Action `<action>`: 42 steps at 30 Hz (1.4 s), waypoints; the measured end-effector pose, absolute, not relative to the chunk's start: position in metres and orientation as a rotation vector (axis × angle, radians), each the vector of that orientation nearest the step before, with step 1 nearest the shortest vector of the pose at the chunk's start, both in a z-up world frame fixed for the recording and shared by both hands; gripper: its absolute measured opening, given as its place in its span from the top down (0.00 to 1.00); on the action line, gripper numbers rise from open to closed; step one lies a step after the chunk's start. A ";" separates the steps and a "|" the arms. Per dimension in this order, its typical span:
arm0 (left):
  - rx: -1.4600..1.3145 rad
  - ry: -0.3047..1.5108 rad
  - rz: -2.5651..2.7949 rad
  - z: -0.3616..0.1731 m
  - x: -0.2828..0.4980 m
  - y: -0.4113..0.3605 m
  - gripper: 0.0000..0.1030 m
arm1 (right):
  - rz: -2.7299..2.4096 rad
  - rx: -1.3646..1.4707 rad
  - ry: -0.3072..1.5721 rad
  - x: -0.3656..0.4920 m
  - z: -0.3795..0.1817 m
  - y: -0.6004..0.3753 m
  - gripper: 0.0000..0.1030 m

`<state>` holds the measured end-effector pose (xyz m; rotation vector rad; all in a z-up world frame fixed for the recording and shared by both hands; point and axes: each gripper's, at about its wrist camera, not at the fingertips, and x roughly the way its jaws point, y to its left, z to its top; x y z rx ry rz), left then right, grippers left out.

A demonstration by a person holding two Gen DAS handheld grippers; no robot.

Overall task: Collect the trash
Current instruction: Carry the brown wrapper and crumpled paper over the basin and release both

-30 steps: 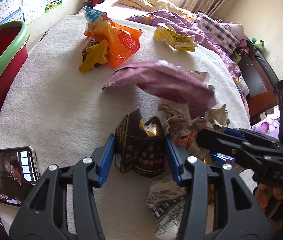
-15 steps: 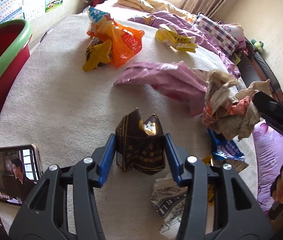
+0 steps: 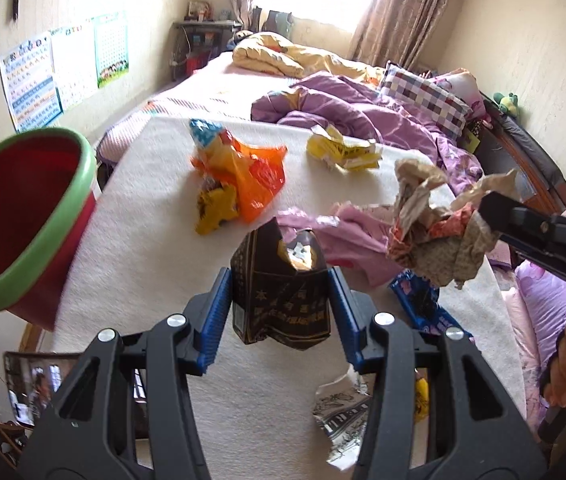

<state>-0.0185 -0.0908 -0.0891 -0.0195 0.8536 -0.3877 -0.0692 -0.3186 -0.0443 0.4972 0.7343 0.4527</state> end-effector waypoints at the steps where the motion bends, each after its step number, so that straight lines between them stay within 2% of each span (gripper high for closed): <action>1: -0.016 0.841 -0.382 -0.085 -0.018 -0.088 0.55 | 0.445 0.491 0.733 -0.068 -0.043 -0.317 0.77; 14: -0.005 0.731 -0.333 -0.048 -0.013 -0.044 0.55 | 0.425 0.402 0.737 -0.055 -0.038 -0.271 0.75; 42: -0.021 0.699 -0.250 -0.036 0.012 0.076 0.55 | 0.476 0.296 0.743 -0.009 -0.031 -0.141 0.75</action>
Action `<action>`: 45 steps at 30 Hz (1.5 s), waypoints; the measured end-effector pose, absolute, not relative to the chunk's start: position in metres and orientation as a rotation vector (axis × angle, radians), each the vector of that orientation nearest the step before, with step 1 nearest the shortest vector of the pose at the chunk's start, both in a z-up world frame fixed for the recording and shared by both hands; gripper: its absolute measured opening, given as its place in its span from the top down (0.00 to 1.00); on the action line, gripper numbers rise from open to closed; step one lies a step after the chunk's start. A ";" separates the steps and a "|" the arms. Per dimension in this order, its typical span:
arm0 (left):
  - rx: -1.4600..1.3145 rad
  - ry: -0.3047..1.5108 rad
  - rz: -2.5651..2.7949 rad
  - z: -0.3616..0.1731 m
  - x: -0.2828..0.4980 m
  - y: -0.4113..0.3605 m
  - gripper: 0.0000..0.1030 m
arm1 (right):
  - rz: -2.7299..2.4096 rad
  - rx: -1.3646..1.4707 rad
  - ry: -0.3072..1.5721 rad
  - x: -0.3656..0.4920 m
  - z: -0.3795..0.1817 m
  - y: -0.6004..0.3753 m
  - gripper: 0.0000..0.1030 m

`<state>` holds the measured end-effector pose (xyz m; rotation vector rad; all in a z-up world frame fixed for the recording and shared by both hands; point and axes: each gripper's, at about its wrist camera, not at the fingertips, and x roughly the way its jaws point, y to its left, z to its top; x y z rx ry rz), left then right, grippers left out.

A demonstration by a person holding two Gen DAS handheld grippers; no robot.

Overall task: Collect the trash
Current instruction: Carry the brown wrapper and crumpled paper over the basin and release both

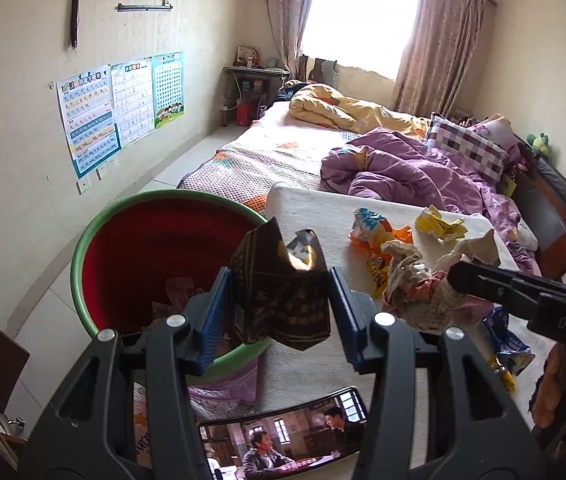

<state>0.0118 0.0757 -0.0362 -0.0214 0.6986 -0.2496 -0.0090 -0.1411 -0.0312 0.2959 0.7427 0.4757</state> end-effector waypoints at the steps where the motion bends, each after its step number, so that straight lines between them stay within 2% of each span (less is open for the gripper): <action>1: -0.021 0.697 -0.249 -0.036 0.013 0.079 0.55 | 0.477 0.294 0.741 -0.008 -0.031 -0.137 0.75; 45: 0.000 0.793 -0.223 -0.073 0.075 0.154 0.55 | 0.471 0.285 0.739 0.042 -0.040 -0.058 0.74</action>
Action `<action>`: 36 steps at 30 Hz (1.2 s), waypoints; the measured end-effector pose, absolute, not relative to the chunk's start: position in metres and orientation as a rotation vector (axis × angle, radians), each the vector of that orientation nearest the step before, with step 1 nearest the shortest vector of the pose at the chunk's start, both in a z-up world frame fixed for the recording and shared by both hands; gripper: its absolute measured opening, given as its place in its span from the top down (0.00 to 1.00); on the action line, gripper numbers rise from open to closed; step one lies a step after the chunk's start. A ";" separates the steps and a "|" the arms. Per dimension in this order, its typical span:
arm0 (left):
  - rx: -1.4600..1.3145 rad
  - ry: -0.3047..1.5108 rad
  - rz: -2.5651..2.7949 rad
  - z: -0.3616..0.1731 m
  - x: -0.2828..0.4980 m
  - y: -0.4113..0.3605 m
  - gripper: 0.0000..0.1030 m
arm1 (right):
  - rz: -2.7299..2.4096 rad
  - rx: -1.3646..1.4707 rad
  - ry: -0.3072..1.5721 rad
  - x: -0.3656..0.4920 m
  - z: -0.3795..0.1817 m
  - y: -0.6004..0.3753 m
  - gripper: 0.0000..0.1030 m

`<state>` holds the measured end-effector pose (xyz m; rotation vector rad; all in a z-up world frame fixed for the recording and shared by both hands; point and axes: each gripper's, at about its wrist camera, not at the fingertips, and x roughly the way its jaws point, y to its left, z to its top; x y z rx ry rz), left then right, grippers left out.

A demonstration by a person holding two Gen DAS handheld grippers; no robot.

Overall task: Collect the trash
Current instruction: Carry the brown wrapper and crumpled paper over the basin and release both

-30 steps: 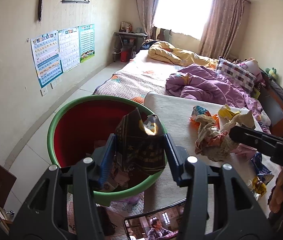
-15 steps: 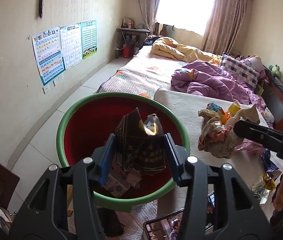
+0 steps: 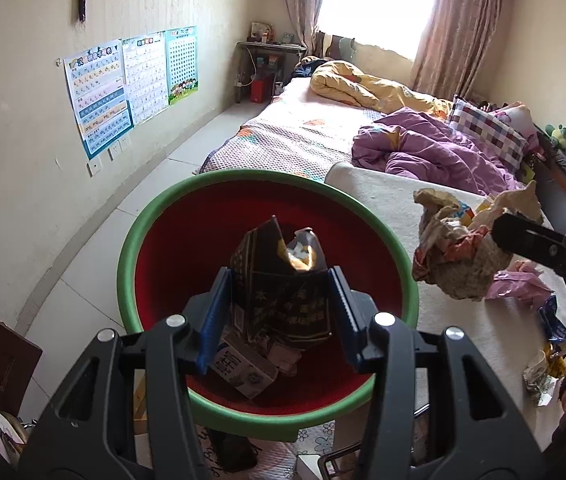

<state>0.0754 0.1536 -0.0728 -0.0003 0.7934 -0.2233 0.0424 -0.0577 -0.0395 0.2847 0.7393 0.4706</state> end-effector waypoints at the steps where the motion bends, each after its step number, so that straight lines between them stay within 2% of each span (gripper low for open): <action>1: 0.001 0.795 -0.222 -0.074 0.077 0.154 0.55 | 0.467 0.286 0.742 0.044 -0.040 -0.058 0.74; 33: 0.013 0.862 -0.170 -0.100 0.102 0.173 0.55 | 0.499 0.233 0.793 0.071 -0.052 -0.031 0.74; 35: 0.017 0.860 -0.162 -0.100 0.102 0.174 0.55 | 0.495 0.230 0.791 0.072 -0.051 -0.029 0.71; 36: 0.019 0.862 -0.156 -0.099 0.103 0.173 0.54 | 0.493 0.232 0.792 0.073 -0.052 -0.029 0.60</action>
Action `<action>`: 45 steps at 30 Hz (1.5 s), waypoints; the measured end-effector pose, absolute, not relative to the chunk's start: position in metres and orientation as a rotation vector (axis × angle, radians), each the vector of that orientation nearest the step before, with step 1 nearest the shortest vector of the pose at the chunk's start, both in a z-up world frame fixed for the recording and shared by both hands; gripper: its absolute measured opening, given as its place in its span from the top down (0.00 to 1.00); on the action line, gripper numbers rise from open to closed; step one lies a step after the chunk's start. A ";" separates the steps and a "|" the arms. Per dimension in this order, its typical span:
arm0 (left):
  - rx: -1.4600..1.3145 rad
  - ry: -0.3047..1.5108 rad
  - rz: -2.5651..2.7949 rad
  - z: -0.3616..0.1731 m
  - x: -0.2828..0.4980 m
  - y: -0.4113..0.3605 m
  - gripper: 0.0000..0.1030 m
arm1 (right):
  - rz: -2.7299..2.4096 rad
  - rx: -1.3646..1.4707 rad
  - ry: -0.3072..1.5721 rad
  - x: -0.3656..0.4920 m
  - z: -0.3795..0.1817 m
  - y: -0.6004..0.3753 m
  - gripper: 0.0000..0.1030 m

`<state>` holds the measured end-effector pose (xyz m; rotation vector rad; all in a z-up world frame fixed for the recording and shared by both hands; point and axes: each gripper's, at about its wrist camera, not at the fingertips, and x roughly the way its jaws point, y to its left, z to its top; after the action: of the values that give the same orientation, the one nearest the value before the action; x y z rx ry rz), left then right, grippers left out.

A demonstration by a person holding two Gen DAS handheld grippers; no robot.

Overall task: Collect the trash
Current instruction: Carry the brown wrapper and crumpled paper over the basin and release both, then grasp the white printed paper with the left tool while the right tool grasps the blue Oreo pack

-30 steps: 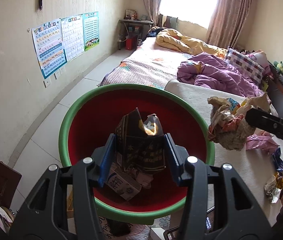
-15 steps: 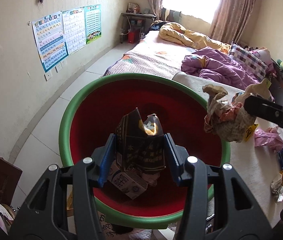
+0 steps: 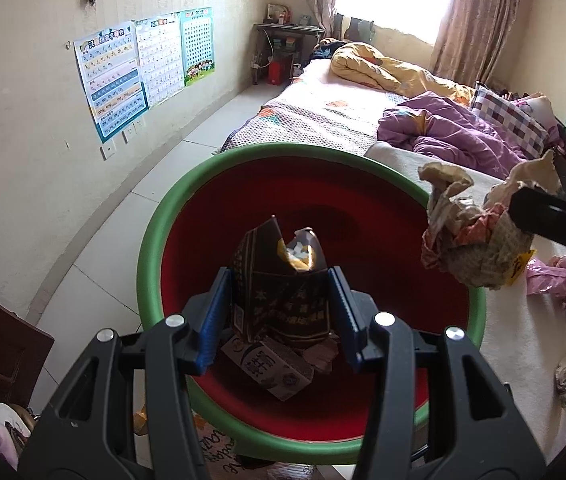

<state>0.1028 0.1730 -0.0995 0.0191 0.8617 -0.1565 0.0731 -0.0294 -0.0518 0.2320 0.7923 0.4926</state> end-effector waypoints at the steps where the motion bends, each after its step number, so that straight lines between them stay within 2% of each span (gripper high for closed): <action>1: 0.019 0.862 -0.149 -0.099 0.103 0.172 0.43 | 0.492 0.241 0.796 0.074 -0.053 -0.031 0.49; 2: 0.018 0.856 -0.141 -0.098 0.103 0.173 0.28 | 0.491 0.255 0.800 0.075 -0.054 -0.032 0.45; 7: 0.014 0.841 -0.113 -0.097 0.099 0.178 0.22 | 0.503 0.314 0.821 0.073 -0.057 -0.040 0.37; 17: -0.019 0.807 -0.144 -0.086 0.078 0.169 0.22 | 0.424 0.293 0.747 0.032 -0.042 -0.071 0.37; 24: 0.001 0.801 -0.295 -0.076 0.056 0.114 0.22 | 0.241 0.282 0.731 -0.024 -0.049 -0.146 0.37; 32: 0.074 0.831 -0.474 -0.080 0.016 0.020 0.22 | -0.073 0.250 0.840 -0.078 -0.076 -0.269 0.37; 40: 0.053 0.928 -0.459 -0.103 -0.029 -0.045 0.22 | -0.013 0.301 1.024 -0.102 -0.130 -0.341 0.37; 41: 0.035 0.939 -0.456 -0.105 -0.034 -0.051 0.22 | 0.017 0.303 1.038 -0.102 -0.134 -0.342 0.38; 42: 0.021 0.948 -0.451 -0.107 -0.039 -0.058 0.22 | 0.041 0.291 1.052 -0.103 -0.138 -0.343 0.45; 43: 0.014 0.955 -0.446 -0.110 -0.044 -0.064 0.22 | 0.059 0.269 1.068 -0.104 -0.141 -0.343 0.57; 44: 0.008 0.961 -0.443 -0.111 -0.047 -0.069 0.22 | 0.076 0.255 1.078 -0.103 -0.144 -0.343 0.64; 45: 0.000 0.969 -0.439 -0.114 -0.052 -0.074 0.22 | 0.103 0.252 1.085 -0.104 -0.146 -0.344 0.83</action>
<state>-0.0515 -0.0742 -0.1137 -0.0005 0.9685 -0.4389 -0.1039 -0.3440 -0.1455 0.2525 1.0848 0.1035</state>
